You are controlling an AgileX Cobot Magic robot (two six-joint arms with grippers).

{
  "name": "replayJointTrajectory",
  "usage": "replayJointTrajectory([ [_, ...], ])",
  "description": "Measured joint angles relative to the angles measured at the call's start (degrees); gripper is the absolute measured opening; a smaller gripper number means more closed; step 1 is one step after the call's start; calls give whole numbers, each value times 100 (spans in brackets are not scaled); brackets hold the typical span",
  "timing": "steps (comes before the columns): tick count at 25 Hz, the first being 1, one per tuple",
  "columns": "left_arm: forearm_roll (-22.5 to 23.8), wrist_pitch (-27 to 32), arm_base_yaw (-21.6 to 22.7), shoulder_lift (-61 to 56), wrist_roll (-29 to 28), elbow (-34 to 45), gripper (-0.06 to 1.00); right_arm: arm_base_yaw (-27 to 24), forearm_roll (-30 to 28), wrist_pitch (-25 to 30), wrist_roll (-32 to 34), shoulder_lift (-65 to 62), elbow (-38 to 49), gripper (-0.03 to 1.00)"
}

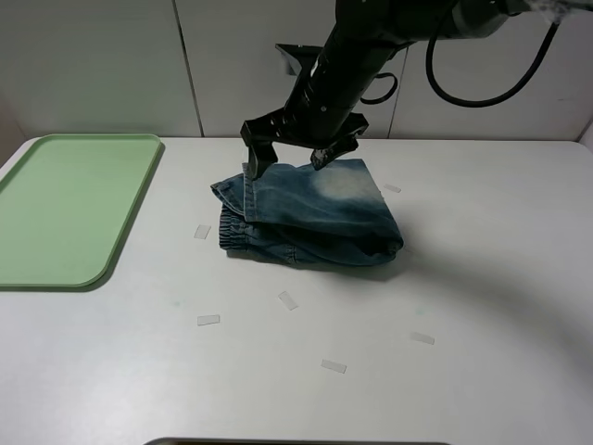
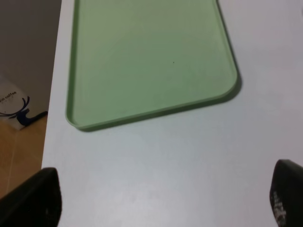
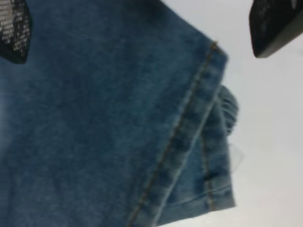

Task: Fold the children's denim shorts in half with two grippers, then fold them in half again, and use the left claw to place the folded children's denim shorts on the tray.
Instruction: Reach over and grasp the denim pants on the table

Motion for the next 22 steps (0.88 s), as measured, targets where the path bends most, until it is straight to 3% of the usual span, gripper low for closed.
replayJointTrajectory([
  [7, 2, 0, 0, 0, 0, 0, 87, -180, -953, -249, 38, 0, 0, 69],
  [16, 9, 0, 0, 0, 0, 0, 87, -483, -1102, -228, 115, 0, 26, 69],
  [22, 9, 0, 0, 0, 0, 0, 87, -785, -1365, 150, 136, -110, 37, 69],
])
